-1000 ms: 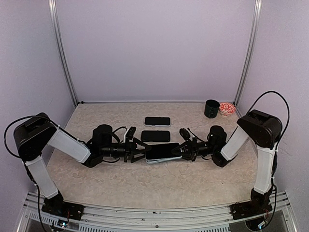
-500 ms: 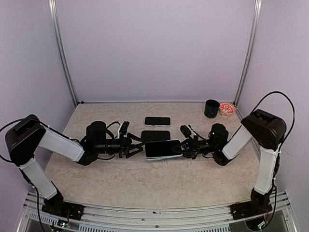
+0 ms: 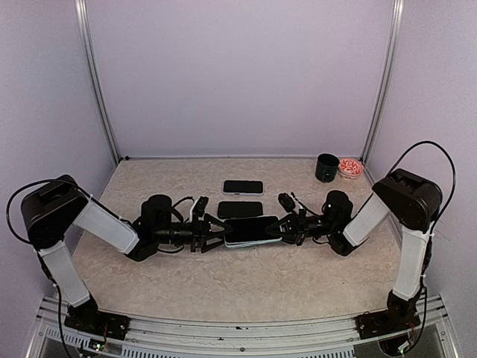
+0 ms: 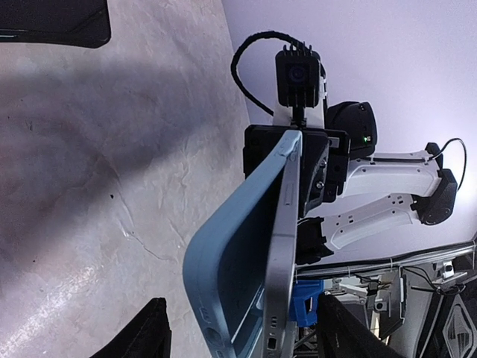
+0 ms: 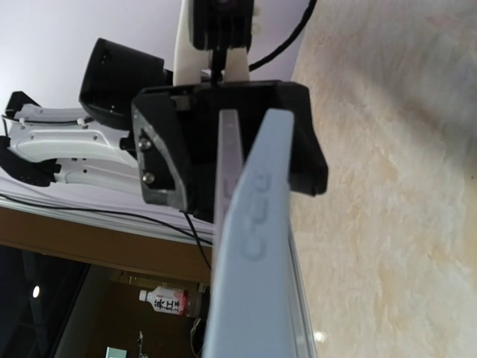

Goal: Put the phone into the phone case
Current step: Press the phone with the phone case.

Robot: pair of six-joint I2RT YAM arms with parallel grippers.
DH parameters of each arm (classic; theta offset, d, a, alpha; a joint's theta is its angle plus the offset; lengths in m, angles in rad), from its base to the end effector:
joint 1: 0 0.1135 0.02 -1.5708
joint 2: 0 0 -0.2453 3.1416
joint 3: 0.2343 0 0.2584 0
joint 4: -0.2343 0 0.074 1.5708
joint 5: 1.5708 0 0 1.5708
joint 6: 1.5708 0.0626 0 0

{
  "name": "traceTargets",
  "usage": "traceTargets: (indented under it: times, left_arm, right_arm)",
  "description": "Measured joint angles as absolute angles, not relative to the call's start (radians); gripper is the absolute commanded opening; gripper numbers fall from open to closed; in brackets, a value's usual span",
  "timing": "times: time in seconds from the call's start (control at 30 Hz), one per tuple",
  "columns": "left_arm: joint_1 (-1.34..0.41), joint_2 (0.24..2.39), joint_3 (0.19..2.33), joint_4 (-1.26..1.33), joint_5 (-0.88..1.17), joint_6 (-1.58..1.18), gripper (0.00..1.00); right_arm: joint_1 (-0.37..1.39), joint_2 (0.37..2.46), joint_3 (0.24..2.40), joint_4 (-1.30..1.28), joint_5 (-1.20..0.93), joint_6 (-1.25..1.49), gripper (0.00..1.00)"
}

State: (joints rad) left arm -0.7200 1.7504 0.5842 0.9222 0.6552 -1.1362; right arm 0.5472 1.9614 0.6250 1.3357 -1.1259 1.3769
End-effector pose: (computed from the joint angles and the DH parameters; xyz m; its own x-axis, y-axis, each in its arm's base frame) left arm 0.2289 -0.2515 0.1176 -0.9539 -0.1200 -0.2751 0.2426 0.2313 -0.9422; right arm 0.2533 0.2205 0.1097 -0.9762 -0.1003 -0.1921 -0.1911 -0.0193 0.9814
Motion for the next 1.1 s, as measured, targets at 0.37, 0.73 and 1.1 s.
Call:
traceTargets:
  times: [0.37, 0.73, 1.1]
  left_arm:
    - [-0.744, 1.797, 0.586, 1.056, 0.679, -1.200, 0.41]
    - [-0.743, 1.810, 0.586, 1.090, 0.691, -1.229, 0.17]
    - [-0.743, 1.810, 0.586, 1.093, 0.699, -1.224, 0.00]
  right_arm:
    - [0.547, 1.961, 0.625, 1.337, -1.127, 1.377, 0.11]
    - [0.547, 1.966, 0.629, 1.354, -1.145, 1.380, 0.11]
    - [0.546, 1.985, 0.636, 1.372, -1.156, 1.382, 0.14]
